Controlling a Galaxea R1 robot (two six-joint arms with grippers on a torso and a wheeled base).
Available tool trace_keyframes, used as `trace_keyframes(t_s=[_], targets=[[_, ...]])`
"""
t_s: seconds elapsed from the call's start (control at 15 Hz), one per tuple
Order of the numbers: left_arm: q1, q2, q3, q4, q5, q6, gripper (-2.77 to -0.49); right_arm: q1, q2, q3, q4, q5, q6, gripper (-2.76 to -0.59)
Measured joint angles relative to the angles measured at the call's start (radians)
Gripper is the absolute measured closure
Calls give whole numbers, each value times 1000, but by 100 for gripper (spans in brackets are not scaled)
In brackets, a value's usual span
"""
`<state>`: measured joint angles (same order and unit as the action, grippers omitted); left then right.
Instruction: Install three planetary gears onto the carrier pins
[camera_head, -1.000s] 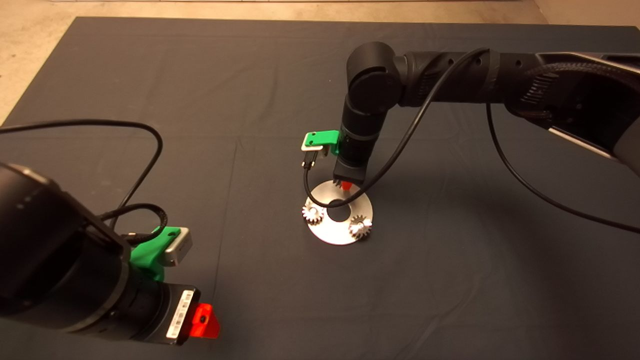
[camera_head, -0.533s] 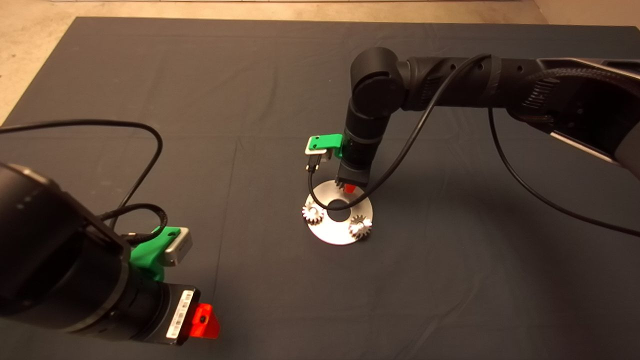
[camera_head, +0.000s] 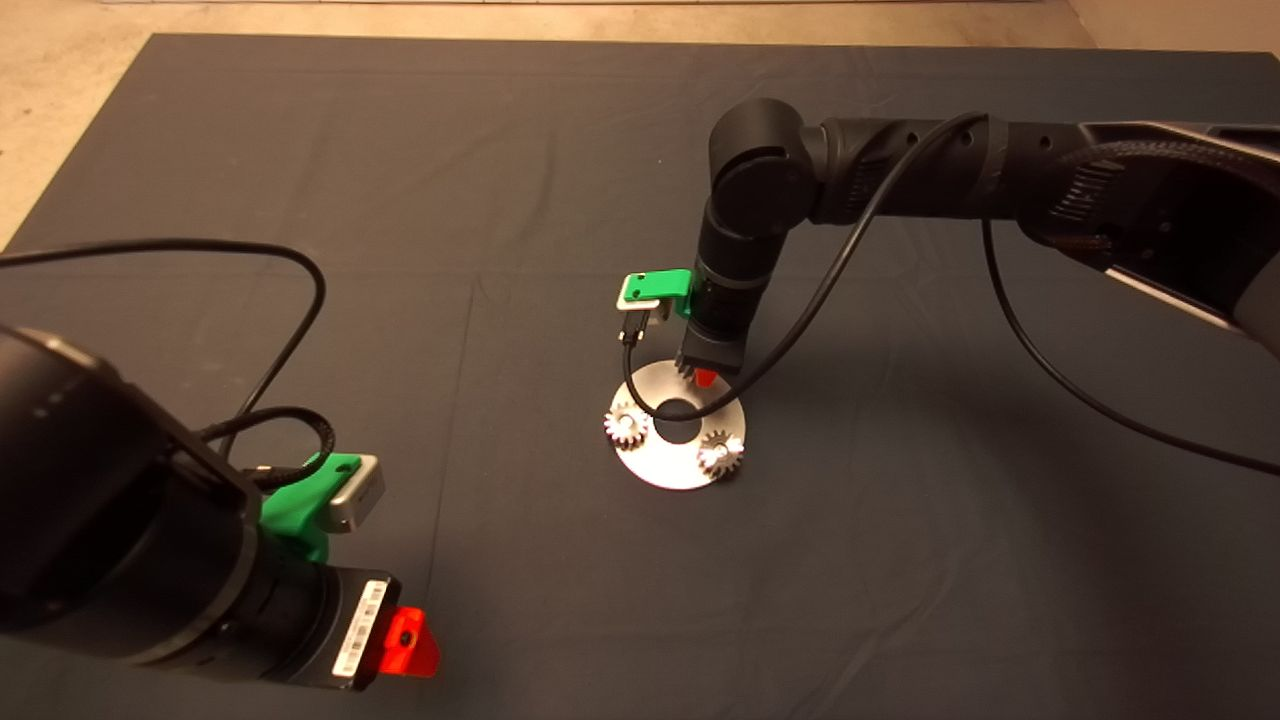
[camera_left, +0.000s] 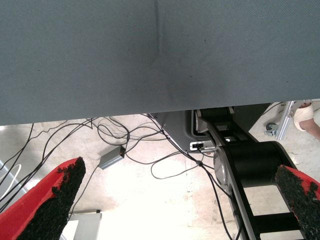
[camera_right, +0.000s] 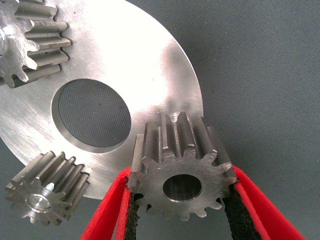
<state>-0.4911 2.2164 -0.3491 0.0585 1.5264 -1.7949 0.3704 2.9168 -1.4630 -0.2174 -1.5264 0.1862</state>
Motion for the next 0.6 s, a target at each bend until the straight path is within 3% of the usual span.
trace_keyframes(t_s=[0.4,0.6], targets=[[0,0,0,0,0,0,-276,-8,1,0,-7,0,-2,-104],[0,0,0,0,0,0,-276,-8,1,14,-28,-1,-3,-104]])
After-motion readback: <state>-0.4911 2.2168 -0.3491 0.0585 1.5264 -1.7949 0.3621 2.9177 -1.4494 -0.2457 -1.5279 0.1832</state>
